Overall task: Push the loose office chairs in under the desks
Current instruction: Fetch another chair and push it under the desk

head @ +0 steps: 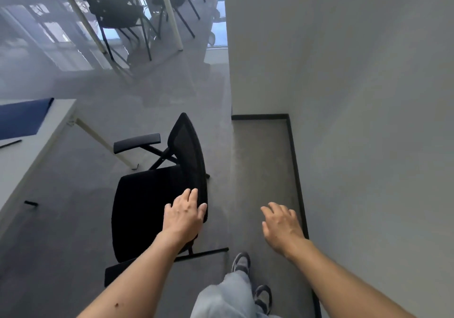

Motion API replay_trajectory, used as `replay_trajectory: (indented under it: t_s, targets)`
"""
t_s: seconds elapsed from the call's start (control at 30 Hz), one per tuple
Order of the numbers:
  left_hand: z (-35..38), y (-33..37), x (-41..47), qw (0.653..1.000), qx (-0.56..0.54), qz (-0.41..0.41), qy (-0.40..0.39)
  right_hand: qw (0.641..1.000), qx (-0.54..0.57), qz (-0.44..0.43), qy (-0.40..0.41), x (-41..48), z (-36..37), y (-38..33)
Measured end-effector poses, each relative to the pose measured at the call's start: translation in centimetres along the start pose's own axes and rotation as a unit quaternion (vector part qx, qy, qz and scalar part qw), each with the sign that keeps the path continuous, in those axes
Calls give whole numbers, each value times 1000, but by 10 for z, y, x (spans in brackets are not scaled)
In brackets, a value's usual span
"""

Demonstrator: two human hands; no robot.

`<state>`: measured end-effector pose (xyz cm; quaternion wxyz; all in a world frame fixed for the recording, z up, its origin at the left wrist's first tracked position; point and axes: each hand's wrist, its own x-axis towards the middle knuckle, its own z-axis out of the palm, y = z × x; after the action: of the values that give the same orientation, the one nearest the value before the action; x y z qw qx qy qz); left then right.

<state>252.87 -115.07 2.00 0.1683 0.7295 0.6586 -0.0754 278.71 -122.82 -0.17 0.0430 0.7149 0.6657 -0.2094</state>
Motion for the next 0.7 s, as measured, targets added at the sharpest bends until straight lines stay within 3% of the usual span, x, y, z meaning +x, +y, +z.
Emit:
replay_trajectory:
  t_s: [0.4,0.7]
  targets:
    - [3,21,126,995,-25,-97,-26,989,-76,-117,-55,147,-51,15]
    - [18,21,143,986,-80,-137,-42,955,-121,-266,-47,253,-80,-37]
